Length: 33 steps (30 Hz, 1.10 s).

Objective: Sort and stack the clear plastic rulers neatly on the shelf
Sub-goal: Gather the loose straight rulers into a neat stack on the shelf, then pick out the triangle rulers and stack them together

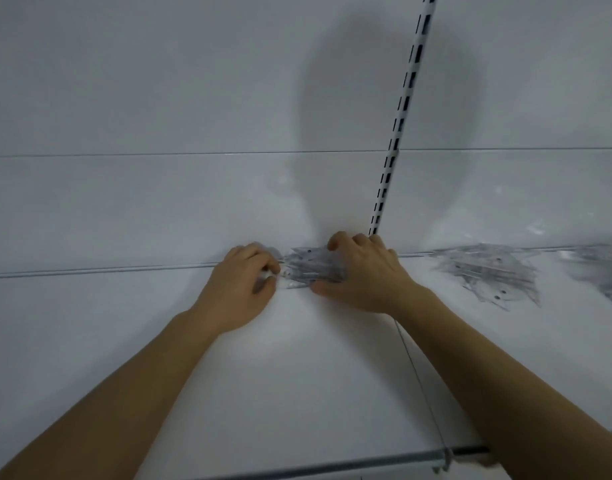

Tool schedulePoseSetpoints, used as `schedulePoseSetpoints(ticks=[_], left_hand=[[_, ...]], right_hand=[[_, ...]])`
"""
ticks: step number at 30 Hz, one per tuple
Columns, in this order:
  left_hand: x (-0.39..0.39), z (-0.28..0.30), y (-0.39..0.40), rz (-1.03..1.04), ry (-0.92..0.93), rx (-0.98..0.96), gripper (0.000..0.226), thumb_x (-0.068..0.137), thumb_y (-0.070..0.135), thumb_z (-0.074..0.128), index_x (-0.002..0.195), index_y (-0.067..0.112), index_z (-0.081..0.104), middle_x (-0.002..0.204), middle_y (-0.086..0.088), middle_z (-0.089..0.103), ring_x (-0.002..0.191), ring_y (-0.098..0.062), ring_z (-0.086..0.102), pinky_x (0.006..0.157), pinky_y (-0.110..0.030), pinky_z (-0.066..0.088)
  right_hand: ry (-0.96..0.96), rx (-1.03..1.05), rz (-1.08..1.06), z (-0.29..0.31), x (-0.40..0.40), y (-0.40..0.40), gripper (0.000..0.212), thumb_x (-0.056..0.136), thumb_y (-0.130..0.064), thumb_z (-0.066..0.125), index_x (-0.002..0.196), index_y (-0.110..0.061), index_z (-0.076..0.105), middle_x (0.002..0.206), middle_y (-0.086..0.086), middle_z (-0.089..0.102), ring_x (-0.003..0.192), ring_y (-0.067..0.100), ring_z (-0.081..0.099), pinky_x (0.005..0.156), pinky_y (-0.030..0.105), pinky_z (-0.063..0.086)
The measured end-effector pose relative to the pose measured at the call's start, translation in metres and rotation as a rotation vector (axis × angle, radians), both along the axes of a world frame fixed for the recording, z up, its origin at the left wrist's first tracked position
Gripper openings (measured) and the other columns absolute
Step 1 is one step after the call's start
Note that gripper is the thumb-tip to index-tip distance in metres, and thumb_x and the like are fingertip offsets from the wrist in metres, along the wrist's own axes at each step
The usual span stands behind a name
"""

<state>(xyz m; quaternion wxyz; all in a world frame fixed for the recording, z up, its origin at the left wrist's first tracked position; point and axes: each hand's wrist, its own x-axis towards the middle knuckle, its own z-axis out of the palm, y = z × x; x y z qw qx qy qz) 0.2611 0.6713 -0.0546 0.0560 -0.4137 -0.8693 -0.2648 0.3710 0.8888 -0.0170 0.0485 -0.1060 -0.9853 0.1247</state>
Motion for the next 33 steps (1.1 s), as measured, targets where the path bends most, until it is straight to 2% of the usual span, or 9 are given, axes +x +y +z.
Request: schedulePoseSetpoints(ticks=[5, 8, 10, 13, 16, 21, 24, 28, 33], left_hand=[[0.002, -0.004, -0.008, -0.008, -0.015, 0.026, 0.034, 0.086, 0.043, 0.046, 0.107, 0.024, 0.065, 0.114, 0.014, 0.058, 0.105, -0.014, 0.053, 0.087, -0.037, 0.049], [-0.001, -0.002, -0.009, -0.014, -0.073, 0.083, 0.022, 0.09, 0.034, 0.056, 0.107, 0.024, 0.063, 0.109, 0.015, 0.059, 0.104, -0.01, 0.053, 0.09, -0.031, 0.046], [-0.002, -0.001, -0.009, -0.012, -0.115, 0.115, 0.011, 0.093, 0.022, 0.062, 0.103, 0.024, 0.061, 0.103, 0.015, 0.06, 0.101, -0.008, 0.054, 0.088, -0.029, 0.045], [0.001, 0.0, -0.01, -0.008, -0.13, 0.121, 0.01, 0.094, 0.019, 0.062, 0.101, 0.025, 0.06, 0.101, 0.017, 0.059, 0.101, -0.005, 0.054, 0.086, -0.026, 0.044], [0.002, 0.002, -0.011, -0.019, -0.124, 0.131, 0.01, 0.093, 0.018, 0.062, 0.102, 0.023, 0.061, 0.102, 0.017, 0.06, 0.101, -0.007, 0.055, 0.088, -0.027, 0.045], [0.005, 0.005, -0.01, 0.009, -0.136, 0.169, 0.01, 0.093, 0.015, 0.062, 0.101, 0.021, 0.063, 0.102, 0.011, 0.064, 0.1, -0.007, 0.058, 0.086, -0.018, 0.044], [0.006, 0.006, -0.009, 0.015, -0.142, 0.176, 0.01, 0.093, 0.015, 0.062, 0.101, 0.021, 0.063, 0.101, 0.011, 0.064, 0.099, -0.006, 0.059, 0.084, -0.014, 0.043], [0.007, 0.006, -0.009, 0.002, -0.125, 0.151, 0.01, 0.093, 0.015, 0.063, 0.102, 0.02, 0.064, 0.101, 0.01, 0.064, 0.099, -0.008, 0.058, 0.087, -0.023, 0.047], [0.008, 0.009, -0.01, 0.002, -0.133, 0.173, 0.013, 0.093, 0.013, 0.063, 0.104, 0.021, 0.064, 0.103, 0.013, 0.064, 0.101, -0.003, 0.058, 0.087, -0.017, 0.045]], right_hand=[[0.062, 0.088, 0.028, -0.016, -0.002, -0.005, 0.054, 0.089, -0.064, 0.056, 0.135, -0.039, 0.042, 0.129, 0.0, 0.054, 0.119, 0.027, 0.043, 0.093, 0.044, 0.04], [0.087, 0.154, 0.068, -0.019, 0.0, -0.006, 0.045, 0.097, -0.057, 0.05, 0.137, -0.038, 0.043, 0.132, 0.0, 0.054, 0.119, 0.027, 0.044, 0.093, 0.043, 0.041], [0.128, 0.136, 0.078, -0.021, 0.002, -0.006, 0.04, 0.096, -0.054, 0.054, 0.132, -0.035, 0.049, 0.13, -0.001, 0.056, 0.116, 0.027, 0.046, 0.093, 0.044, 0.043], [0.227, 0.043, 0.092, -0.022, 0.003, -0.003, 0.032, 0.089, -0.049, 0.068, 0.115, -0.031, 0.06, 0.116, -0.005, 0.064, 0.106, 0.027, 0.052, 0.086, 0.044, 0.047], [0.346, 0.021, 0.164, -0.019, 0.005, 0.002, 0.018, 0.085, -0.033, 0.073, 0.098, -0.022, 0.071, 0.095, -0.002, 0.071, 0.09, 0.03, 0.064, 0.076, 0.045, 0.055], [0.507, -0.007, 0.137, -0.011, 0.01, 0.006, 0.017, 0.083, -0.004, 0.077, 0.097, -0.014, 0.08, 0.095, 0.001, 0.078, 0.086, 0.026, 0.074, 0.073, 0.044, 0.06], [0.434, -0.053, 0.125, -0.012, 0.009, 0.012, 0.019, 0.077, -0.011, 0.085, 0.095, -0.019, 0.082, 0.101, -0.002, 0.077, 0.091, 0.023, 0.072, 0.08, 0.044, 0.059], [0.265, -0.101, 0.236, 0.001, 0.017, 0.02, 0.022, 0.078, -0.031, 0.084, 0.098, -0.021, 0.08, 0.102, -0.004, 0.076, 0.093, 0.018, 0.072, 0.084, 0.04, 0.057], [0.324, -0.01, 0.276, 0.0, 0.019, 0.021, 0.011, 0.088, -0.018, 0.076, 0.098, -0.022, 0.08, 0.107, -0.005, 0.074, 0.094, 0.019, 0.07, 0.08, 0.041, 0.058]])
